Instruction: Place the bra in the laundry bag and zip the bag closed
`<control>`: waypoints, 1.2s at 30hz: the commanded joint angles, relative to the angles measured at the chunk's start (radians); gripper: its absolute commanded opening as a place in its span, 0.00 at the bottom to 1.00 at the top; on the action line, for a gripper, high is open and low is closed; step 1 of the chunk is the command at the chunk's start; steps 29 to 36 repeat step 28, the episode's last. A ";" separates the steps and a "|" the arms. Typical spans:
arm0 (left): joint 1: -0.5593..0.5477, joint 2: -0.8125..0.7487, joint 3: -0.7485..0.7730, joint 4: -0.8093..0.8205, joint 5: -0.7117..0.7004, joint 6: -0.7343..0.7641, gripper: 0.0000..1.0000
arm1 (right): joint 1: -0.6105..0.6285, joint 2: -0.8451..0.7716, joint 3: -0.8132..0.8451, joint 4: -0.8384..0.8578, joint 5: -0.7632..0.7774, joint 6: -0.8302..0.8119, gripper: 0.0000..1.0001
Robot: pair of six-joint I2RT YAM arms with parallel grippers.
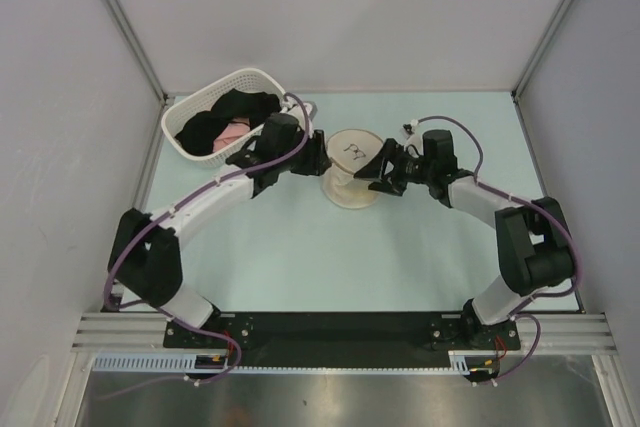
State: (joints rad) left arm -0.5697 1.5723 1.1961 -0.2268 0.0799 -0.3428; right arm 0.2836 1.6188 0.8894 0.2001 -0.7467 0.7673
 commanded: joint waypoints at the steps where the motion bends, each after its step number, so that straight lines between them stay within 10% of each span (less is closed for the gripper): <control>1: 0.005 -0.197 0.000 0.026 0.012 0.036 0.61 | -0.014 -0.144 0.062 -0.255 0.064 -0.150 0.94; 5: 0.005 -0.342 -0.029 -0.029 0.085 0.047 0.89 | -0.015 -0.238 0.112 -0.563 0.184 -0.261 1.00; 12: 0.004 -0.777 -0.364 0.094 0.263 -0.106 0.94 | -0.008 -0.555 -0.048 -0.713 0.331 -0.289 1.00; 24: 0.004 -1.716 -0.981 0.066 0.199 -0.413 1.00 | 0.138 -1.589 -0.609 -0.717 0.621 0.141 1.00; 36: 0.002 -1.618 -1.030 0.096 0.260 -0.505 1.00 | 0.140 -1.484 -0.676 -0.650 0.577 0.153 1.00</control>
